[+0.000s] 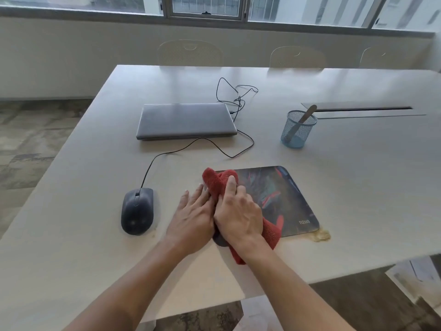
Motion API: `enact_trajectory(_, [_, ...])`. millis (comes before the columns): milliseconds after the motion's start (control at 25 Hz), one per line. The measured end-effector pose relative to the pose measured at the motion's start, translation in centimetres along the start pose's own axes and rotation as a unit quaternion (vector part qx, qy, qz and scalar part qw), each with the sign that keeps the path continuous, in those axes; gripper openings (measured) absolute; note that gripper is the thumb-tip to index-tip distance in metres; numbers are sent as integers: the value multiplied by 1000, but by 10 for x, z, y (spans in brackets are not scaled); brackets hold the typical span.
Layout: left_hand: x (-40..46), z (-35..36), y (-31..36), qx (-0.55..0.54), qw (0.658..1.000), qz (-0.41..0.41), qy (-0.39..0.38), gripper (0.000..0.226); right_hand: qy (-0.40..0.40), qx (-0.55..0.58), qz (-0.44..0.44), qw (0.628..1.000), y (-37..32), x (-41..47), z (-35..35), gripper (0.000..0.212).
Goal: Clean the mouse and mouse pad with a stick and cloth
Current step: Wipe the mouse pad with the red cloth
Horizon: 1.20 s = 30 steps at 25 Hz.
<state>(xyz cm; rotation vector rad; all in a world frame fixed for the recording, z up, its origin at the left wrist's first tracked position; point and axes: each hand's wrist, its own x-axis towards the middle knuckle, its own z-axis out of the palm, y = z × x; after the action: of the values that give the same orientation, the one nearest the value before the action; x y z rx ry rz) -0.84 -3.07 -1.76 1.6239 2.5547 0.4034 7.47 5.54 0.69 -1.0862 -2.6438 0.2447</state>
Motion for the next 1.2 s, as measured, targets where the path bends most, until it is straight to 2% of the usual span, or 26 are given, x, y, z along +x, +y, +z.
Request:
enact_trajectory(120, [-1, 2, -1, 38, 999, 12, -5, 71, 29, -48, -17, 998, -1, 5, 13, 57])
enact_trajectory(320, [-3, 2, -4, 61, 998, 1, -6, 62, 39, -77, -31, 996, -3, 33, 19, 61])
enact_trajectory(600, [-7, 5, 0, 72, 997, -26, 14, 57, 56, -119, -7, 991, 22, 83, 4, 60])
enact_trajectory(680, [-8, 5, -1, 68, 997, -29, 20, 58, 88, -83, 18, 993, 33, 87, -8, 66])
enact_trajectory(800, [-6, 6, -1, 54, 998, -33, 26, 57, 156, 83, 46, 983, 26, 67, -13, 67])
enact_trajectory(880, [-5, 6, -2, 43, 998, -35, 27, 56, 111, 153, 41, 981, 10, 43, -4, 66])
enact_trajectory(960, [-6, 5, -3, 38, 999, -27, 17, 60, 52, 152, 29, 987, -4, 23, 10, 64])
enact_trajectory(1040, [-7, 4, -3, 40, 999, -20, 11, 64, 70, 127, 7, 989, -7, 16, 19, 58])
enact_trajectory(1200, [-6, 4, -2, 49, 998, -33, 15, 58, 83, 77, -11, 994, -4, 33, 23, 56])
